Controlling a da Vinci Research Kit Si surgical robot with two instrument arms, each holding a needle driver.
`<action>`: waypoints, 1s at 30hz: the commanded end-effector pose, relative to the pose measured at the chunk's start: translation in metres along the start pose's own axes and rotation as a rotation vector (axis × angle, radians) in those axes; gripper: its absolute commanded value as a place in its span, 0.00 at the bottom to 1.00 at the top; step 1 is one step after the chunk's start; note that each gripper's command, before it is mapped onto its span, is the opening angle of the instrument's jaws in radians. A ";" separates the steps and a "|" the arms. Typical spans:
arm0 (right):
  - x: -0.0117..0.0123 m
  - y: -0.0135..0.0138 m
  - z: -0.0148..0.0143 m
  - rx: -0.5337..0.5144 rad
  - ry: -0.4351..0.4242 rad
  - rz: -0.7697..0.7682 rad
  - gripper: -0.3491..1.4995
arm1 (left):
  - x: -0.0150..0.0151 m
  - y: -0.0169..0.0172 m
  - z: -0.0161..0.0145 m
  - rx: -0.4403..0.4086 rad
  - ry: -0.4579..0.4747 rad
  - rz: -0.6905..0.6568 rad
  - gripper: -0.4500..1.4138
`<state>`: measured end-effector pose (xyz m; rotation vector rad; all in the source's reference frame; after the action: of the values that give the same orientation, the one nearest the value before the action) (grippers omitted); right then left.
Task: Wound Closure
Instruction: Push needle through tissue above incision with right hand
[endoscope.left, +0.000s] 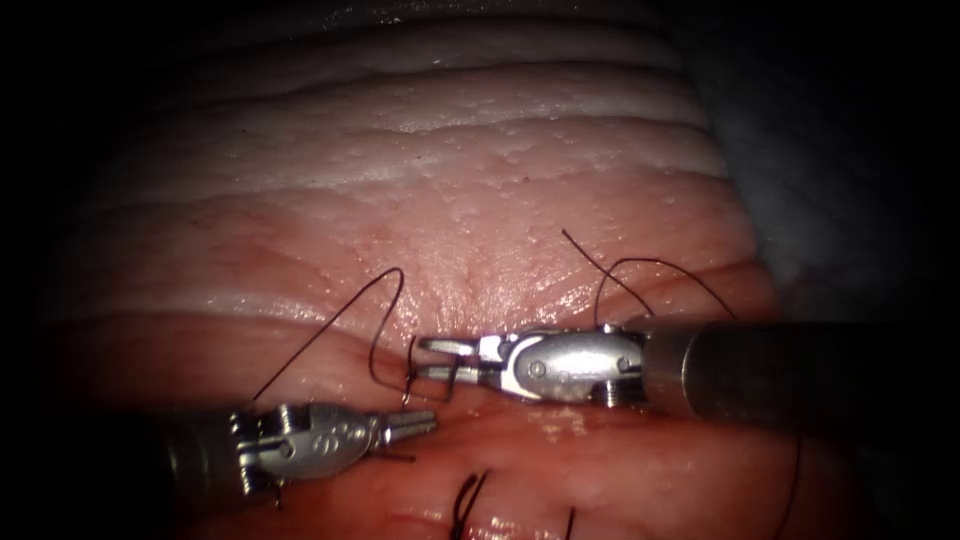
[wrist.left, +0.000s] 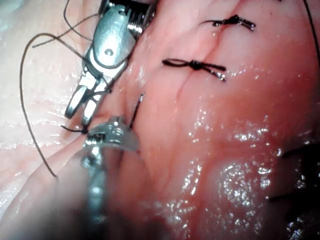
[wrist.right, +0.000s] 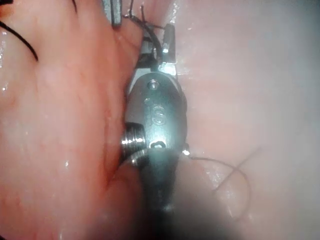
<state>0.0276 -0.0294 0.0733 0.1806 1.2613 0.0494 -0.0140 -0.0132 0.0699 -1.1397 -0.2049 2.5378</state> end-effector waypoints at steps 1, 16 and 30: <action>-0.0007 -0.0005 0.0008 0.016 -0.013 0.008 0.00 | -0.0001 0.0001 0.0008 -0.002 0.001 0.001 0.10; -0.0040 -0.0030 0.0012 0.180 -0.116 0.005 0.00 | -0.0004 -0.0001 0.0007 -0.006 0.000 0.003 0.10; 0.0035 0.0053 -0.0014 -0.114 0.130 0.084 0.00 | 0.0002 -0.0003 0.0011 -0.002 -0.002 -0.003 0.10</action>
<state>0.0269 -0.0236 0.0699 0.1257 1.3785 0.2156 -0.0144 -0.0126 0.0699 -1.1351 -0.2099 2.5358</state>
